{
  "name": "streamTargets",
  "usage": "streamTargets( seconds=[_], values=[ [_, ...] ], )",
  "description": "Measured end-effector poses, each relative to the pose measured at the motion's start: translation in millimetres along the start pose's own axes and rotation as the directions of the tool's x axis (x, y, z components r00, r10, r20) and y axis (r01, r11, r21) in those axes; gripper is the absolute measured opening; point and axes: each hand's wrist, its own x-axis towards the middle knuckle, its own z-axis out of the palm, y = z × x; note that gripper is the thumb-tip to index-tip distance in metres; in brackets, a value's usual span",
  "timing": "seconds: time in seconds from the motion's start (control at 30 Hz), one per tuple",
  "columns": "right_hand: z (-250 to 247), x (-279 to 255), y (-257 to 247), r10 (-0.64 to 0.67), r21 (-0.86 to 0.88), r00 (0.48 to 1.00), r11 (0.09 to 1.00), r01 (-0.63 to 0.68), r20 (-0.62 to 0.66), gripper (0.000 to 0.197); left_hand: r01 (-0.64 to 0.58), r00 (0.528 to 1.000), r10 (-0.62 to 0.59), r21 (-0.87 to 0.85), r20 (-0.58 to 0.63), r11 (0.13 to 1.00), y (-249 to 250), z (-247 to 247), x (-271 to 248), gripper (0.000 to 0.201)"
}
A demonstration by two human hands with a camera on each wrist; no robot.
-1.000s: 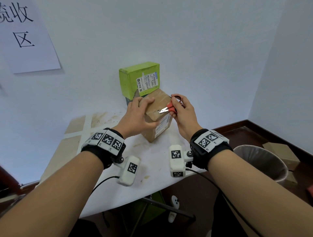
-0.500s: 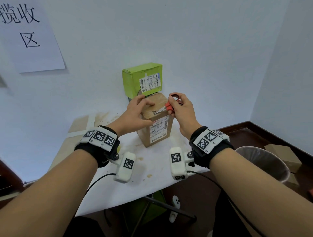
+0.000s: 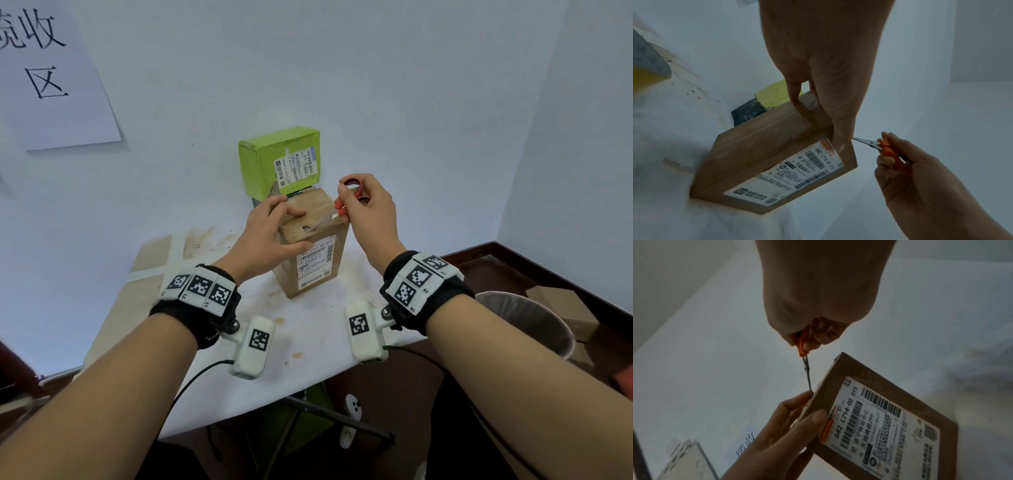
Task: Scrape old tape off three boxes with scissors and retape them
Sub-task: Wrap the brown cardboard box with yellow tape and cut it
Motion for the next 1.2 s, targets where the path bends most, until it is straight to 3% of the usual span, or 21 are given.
streamTargets(
  seconds=[0.2,0.57,0.63,0.73,0.87,1.03,1.2],
  values=[
    [-3,-4,-6,-0.139,-0.133,0.99,0.981,0.142,0.028,0.008,-0.008,1.0,0.008,0.025,0.019,1.0,7,1,-1,0.054],
    [2,0,-12,-0.259,-0.393,0.907,0.837,0.382,0.331,0.012,-0.023,1.0,0.022,0.048,0.02,0.999,10,0,-2,0.054],
    [3,3,-8,-0.212,-0.365,0.937,0.879,0.308,0.279,0.01,-0.018,1.0,0.017,0.045,0.023,0.999,10,-1,-2,0.053],
    [0,7,1,-0.022,-0.164,0.991,0.985,0.044,0.131,0.008,-0.008,1.0,0.007,0.037,0.031,0.999,9,-1,-1,0.053],
    [-1,3,9,0.243,0.136,0.967,0.958,-0.252,0.08,0.01,-0.001,0.999,-0.001,0.038,0.042,0.999,9,-2,-1,0.054],
    [0,1,13,0.317,0.234,0.945,0.916,-0.327,0.082,0.005,0.005,0.999,-0.006,0.038,0.033,0.999,7,-1,1,0.054],
    [1,-5,18,0.309,0.256,0.95,0.915,-0.311,0.05,0.008,0.005,1.0,-0.006,0.024,0.026,1.0,6,-1,1,0.053]
  ],
)
